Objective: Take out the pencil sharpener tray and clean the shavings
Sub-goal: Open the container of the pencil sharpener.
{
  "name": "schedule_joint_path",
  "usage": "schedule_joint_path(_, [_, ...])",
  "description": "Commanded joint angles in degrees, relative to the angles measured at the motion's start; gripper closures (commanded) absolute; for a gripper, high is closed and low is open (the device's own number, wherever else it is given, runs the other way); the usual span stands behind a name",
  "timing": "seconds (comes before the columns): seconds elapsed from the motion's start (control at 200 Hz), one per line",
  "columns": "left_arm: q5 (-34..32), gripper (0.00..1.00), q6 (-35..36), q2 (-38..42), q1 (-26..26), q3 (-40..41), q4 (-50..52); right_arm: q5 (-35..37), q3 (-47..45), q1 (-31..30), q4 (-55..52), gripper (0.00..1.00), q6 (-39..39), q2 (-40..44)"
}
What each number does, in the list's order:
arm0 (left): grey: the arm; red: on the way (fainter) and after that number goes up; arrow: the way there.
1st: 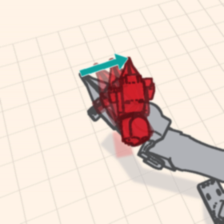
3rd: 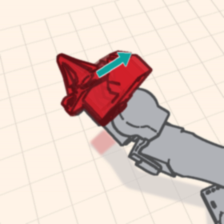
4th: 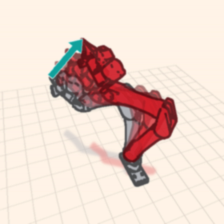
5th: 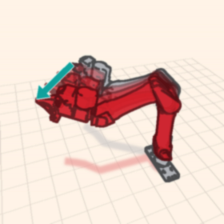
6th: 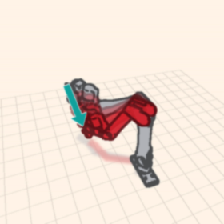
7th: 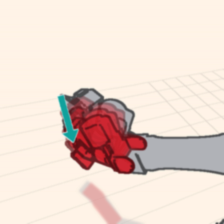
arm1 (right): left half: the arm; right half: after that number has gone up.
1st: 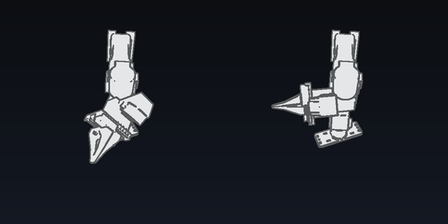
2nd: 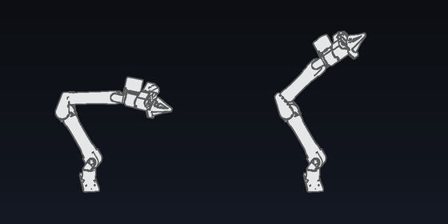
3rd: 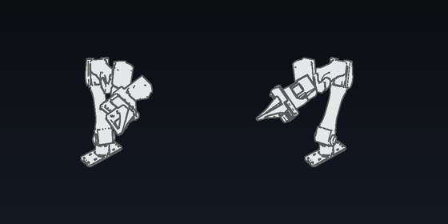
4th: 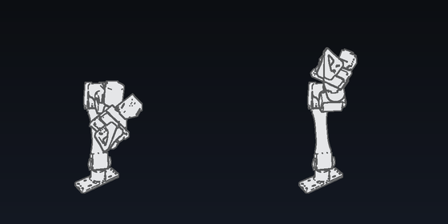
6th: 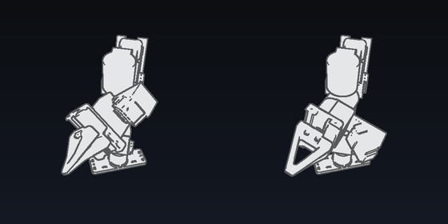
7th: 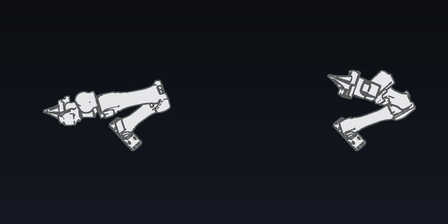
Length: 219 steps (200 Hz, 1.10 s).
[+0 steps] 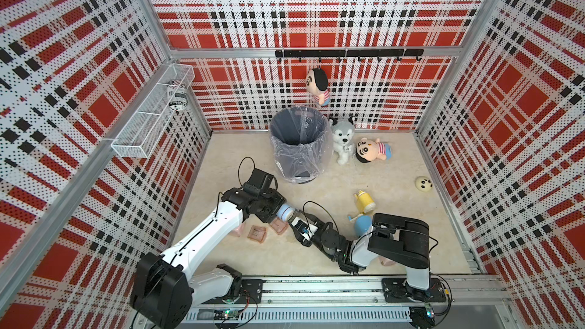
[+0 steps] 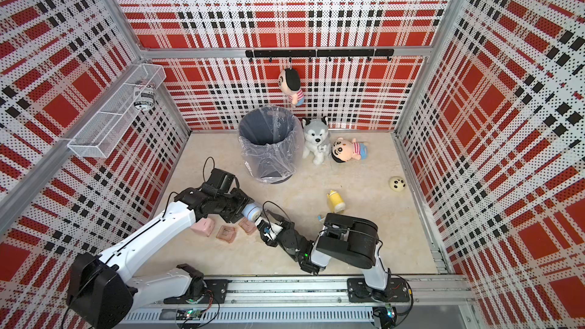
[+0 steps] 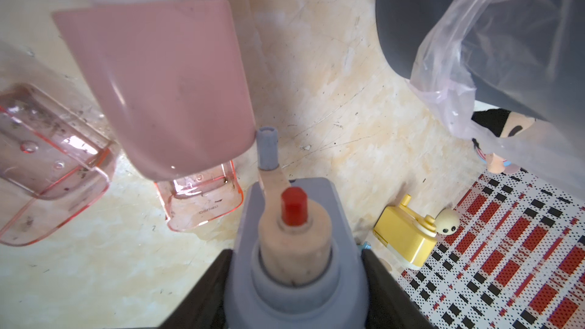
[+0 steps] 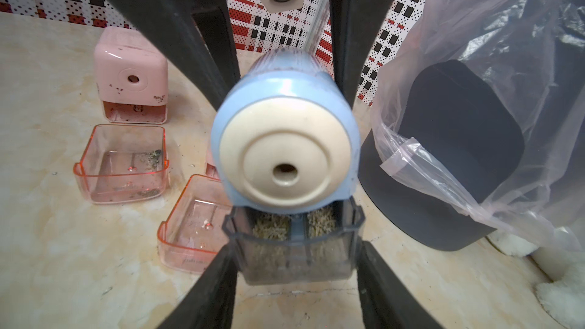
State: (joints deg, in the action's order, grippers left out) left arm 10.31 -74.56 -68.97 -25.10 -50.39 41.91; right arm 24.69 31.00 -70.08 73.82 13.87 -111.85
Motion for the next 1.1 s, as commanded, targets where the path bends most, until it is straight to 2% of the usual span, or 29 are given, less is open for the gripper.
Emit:
schedule_joint_path(0.0, [-1.87, 0.6, 0.52, -0.51, 0.56, -0.32, -0.43, 2.03, -0.24, -0.4, 3.08, 0.48, -1.04, 1.57])
schedule_joint_path(0.11, [-1.69, 0.6, 0.55, -0.4, 0.56, -0.47, -0.43, 2.17, 0.28, -0.46, 3.39, 0.45, -1.12, 0.8])
schedule_joint_path(0.19, [-1.53, 0.6, 0.45, -0.23, 0.53, -0.45, -0.43, 2.63, 0.81, -0.41, 3.74, 0.3, -1.29, 0.23])
schedule_joint_path(0.236, [-1.35, 0.6, 0.52, -0.16, 0.59, -0.45, -0.43, 2.72, 1.05, -0.4, 3.85, 0.26, -1.34, -0.16])
schedule_joint_path(0.536, [-0.99, 0.6, 0.18, 0.67, 0.74, -0.47, -0.43, 2.87, 2.34, -0.4, 4.23, 0.16, -2.08, -2.56])
schedule_joint_path(0.656, [-0.86, 0.6, 0.11, 0.85, 0.76, -0.54, -0.43, 2.61, 2.66, -0.4, 3.97, 0.17, -2.35, -3.58])
schedule_joint_path(0.962, [-0.73, 0.6, 0.09, 1.33, 1.02, -0.76, -0.43, 2.2, 4.15, -0.32, 2.58, 0.3, -2.44, -5.39])
schedule_joint_path(1.092, [-0.55, 0.6, 0.12, 1.38, 1.02, -0.63, -0.43, 2.03, 4.76, -0.23, 2.32, 0.31, -2.4, -5.83])
